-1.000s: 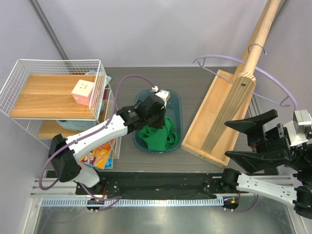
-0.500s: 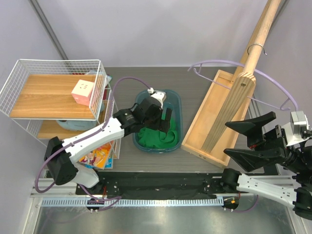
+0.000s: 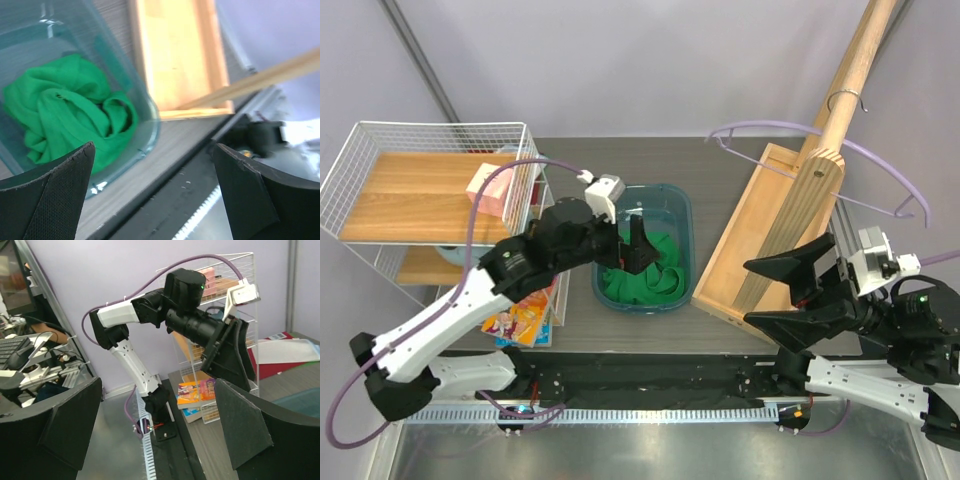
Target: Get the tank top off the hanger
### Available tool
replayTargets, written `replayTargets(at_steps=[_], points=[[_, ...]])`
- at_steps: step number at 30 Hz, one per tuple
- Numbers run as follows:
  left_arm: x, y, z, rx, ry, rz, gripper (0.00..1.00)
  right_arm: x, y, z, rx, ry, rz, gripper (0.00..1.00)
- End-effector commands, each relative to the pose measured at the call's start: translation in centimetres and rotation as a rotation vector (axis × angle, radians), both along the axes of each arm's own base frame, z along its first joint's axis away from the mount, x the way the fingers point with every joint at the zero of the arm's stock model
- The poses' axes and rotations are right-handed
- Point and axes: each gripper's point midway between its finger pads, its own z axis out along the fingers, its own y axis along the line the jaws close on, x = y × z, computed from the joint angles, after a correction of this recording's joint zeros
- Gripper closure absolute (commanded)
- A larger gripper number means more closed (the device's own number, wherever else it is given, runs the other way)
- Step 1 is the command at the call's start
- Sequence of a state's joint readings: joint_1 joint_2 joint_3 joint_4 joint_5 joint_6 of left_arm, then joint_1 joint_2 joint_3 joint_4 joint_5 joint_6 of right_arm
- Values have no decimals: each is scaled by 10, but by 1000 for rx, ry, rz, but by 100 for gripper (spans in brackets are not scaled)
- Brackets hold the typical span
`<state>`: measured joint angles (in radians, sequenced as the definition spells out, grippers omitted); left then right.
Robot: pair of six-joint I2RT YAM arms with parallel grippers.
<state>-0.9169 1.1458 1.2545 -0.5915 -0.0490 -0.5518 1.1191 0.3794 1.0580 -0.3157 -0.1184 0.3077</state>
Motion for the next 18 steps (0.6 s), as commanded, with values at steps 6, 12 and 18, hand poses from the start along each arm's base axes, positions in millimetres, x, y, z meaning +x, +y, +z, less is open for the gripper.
replayTargets(at_steps=[6,12,18], points=[[-93,10,84,-402,-55,-330,0,4,41,-8,12,52,93,0],[-126,36,83,-500,-100,-399,0,13,65,-39,8,184,119,0],[-143,45,34,-490,-51,-437,0,44,75,-88,-26,368,-14,0]])
